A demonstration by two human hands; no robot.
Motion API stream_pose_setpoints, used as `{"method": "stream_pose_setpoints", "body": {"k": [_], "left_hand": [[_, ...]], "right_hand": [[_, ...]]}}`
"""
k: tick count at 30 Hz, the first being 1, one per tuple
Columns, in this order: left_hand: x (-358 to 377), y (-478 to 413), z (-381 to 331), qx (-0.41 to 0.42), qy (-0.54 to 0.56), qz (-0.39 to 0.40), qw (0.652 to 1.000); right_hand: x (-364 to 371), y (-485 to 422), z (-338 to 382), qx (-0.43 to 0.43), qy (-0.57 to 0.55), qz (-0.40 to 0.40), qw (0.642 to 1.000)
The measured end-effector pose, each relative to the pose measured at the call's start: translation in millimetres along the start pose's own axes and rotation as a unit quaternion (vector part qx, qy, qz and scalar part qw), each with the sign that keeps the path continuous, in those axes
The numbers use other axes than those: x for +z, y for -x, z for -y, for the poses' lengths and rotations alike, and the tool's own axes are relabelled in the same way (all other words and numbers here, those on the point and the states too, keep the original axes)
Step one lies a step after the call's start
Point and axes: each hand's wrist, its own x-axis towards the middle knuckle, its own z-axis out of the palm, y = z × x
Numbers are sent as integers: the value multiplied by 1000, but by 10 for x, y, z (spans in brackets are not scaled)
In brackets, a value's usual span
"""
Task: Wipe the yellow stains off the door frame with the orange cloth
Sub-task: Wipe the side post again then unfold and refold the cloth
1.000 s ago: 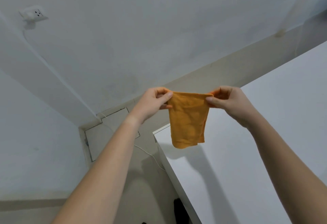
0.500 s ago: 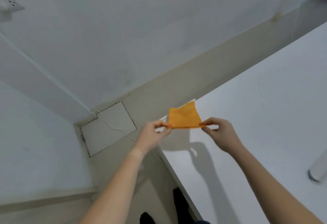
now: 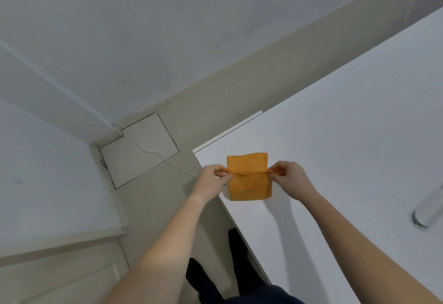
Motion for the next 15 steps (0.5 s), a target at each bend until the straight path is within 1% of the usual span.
{"method": "stream_pose_setpoints", "body": {"k": [3, 5, 7, 10, 13, 15], "left_hand": [[-21, -289, -199, 4, 0, -38, 999], [-21, -447, -251, -18, 1, -58, 998], [16, -536, -221, -53, -33, -57, 996], [152, -509, -88, -116, -86, -33, 989], [339, -396, 52, -161, -79, -41, 983], [462, -323, 127, -182, -73, -52, 979]], "right_hand": [[11, -323, 95, 2, 10, -40, 999], [62, -489, 133, 9, 13, -68, 998], [144, -606, 143, 16, 36, -76, 996], [321, -731, 156, -18, 88, -50, 995], [499, -811, 186, -49, 141, 9, 989], [593, -856, 188, -63, 188, 31, 980]]}}
